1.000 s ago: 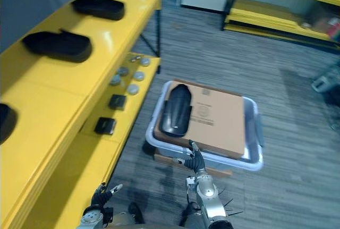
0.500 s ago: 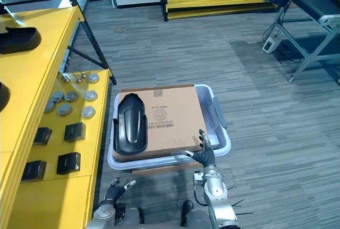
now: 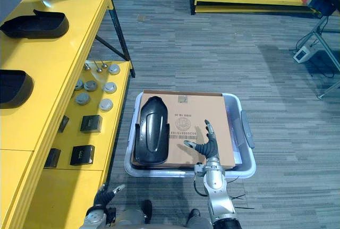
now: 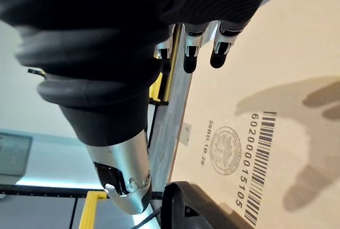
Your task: Walk over and take plastic housings, then place them on the shelf
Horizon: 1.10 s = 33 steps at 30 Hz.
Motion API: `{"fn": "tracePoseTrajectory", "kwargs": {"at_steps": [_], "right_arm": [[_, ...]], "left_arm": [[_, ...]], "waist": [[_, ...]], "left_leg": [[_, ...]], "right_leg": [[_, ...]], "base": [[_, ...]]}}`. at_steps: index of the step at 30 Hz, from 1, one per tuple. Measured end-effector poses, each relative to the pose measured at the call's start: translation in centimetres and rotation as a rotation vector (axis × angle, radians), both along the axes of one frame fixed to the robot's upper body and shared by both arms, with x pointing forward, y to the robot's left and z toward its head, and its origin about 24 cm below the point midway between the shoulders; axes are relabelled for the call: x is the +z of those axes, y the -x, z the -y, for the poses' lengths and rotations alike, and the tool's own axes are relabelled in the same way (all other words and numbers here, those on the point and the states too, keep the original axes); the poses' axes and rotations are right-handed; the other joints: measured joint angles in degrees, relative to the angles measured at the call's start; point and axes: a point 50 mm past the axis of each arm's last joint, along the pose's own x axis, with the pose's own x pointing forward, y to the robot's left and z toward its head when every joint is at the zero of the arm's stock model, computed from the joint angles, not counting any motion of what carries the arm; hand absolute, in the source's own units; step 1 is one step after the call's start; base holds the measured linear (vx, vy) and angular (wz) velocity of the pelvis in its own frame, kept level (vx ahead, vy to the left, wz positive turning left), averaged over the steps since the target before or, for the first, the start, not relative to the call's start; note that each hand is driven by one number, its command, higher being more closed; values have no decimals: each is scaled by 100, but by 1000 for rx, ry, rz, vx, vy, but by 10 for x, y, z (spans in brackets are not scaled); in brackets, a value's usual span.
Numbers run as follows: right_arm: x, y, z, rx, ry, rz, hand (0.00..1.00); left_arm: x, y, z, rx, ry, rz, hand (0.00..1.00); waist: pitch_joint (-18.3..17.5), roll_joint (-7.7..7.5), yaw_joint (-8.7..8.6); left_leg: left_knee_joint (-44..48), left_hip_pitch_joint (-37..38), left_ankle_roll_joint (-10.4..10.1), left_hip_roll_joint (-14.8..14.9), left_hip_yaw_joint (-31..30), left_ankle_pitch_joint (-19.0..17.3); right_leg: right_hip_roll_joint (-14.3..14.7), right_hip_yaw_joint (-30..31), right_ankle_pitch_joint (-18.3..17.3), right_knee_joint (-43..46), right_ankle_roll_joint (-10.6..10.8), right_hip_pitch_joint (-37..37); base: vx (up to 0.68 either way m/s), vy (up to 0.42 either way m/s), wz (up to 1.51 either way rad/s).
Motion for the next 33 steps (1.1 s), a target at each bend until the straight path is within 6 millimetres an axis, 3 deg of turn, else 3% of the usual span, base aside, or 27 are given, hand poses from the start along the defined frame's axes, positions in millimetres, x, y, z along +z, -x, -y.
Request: {"fn": "tracePoseTrajectory", "kwargs": {"at_steps": [4, 14, 16, 20, 23, 28, 30, 33], "right_arm": [[-8, 1, 2, -20, 49, -44, 0], [-20, -19, -6, -23, 122, -138, 0], [-18, -22, -7, -19, 132, -139, 0], [-18, -37, -8, -34, 147, -157, 0], [-18, -46, -5, -61, 151, -177, 0], [-14, -63, -6, -95, 151, -196, 0], [-9, -70, -7, -116, 151, -188, 0], [0, -82, -11, -116, 142, -174, 0]], "left_arm": [[0, 1, 0, 5, 3, -2, 0], [0, 0, 2, 7, 7, 4, 0], [0, -1, 2, 7, 7, 6, 0], [0, 0, 2, 9, 9, 8, 0], [1, -2, 2, 8, 8, 20, 0], [3, -5, 0, 15, 5, 35, 0], [4, -8, -1, 26, 7, 46, 0], [6, -11, -1, 28, 4, 58, 0]], "waist": [[-10, -19, 1], [-39, -76, 82], [-43, -82, 168], [-49, -21, 181], [-51, -34, 315], [-40, -45, 351], [-18, -69, 475], [55, -72, 476]], "left_leg": [[-117, 96, 0, -17, -183, 112], [-638, 88, -17, -107, -505, 509], [-799, 80, -27, -133, -505, 621], [-1209, 58, -70, -170, -537, 947], [-1309, -39, -61, -170, -584, 1000], [-1290, -244, -47, -223, -656, 1101], [-1258, -357, 10, -258, -673, 1138], [-1137, -517, 55, -323, -783, 1151]], "right_leg": [[-2, -30, 140, -105, 10, 173], [-19, -298, 144, -186, 11, 101], [-45, -295, 114, -200, 52, 12], [-96, -316, 6, -167, 121, -213], [-96, -301, 6, -165, 123, -349], [-116, -295, 115, -195, 193, -454], [-129, -298, 191, -226, 165, -534], [-146, -434, 208, -306, 174, -527]], "base": [[-15, 28, 27], [-109, -9, 14], [-167, -13, -8], [-194, 7, 5], [-104, 25, 7], [27, 16, 9], [104, 22, 3], [85, 5, 24]]}}
